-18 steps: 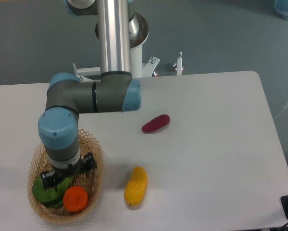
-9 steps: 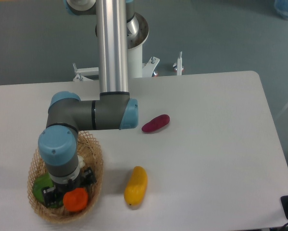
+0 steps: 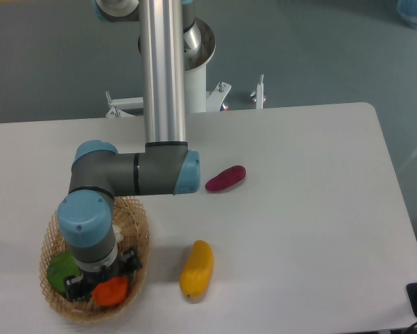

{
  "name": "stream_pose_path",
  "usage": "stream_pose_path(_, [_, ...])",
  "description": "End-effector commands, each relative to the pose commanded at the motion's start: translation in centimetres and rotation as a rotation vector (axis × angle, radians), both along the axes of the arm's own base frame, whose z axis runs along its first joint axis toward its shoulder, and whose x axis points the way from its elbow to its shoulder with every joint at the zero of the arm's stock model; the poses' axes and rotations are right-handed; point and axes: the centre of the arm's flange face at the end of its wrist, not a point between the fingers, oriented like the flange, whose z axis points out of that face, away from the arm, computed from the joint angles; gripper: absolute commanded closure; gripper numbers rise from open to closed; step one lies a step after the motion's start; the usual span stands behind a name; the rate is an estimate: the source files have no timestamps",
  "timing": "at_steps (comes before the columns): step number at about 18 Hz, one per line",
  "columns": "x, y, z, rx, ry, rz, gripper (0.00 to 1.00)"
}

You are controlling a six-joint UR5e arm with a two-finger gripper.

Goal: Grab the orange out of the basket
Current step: 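Close the gripper around the orange inside the basket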

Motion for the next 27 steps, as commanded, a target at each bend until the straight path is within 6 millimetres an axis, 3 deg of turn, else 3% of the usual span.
stream_pose_path(8, [0.0,0.1,-0.5,-0.006,-0.002,0.005,0.0])
stream_pose_path(12, [0.2,0.2,-0.7,-0.008,-0.001,0.0,0.07])
stream_pose_path(20, [0.4,0.2,-0.9,-0.012,-0.003,-0.003,0.11])
stream_pose_path(23, [0.4,0.2,-0.5,-0.007,0.0,-0.003,0.18])
stream_pose_path(27, [0.7,0.1,0.8,0.01,0.007,-0.009,0.18])
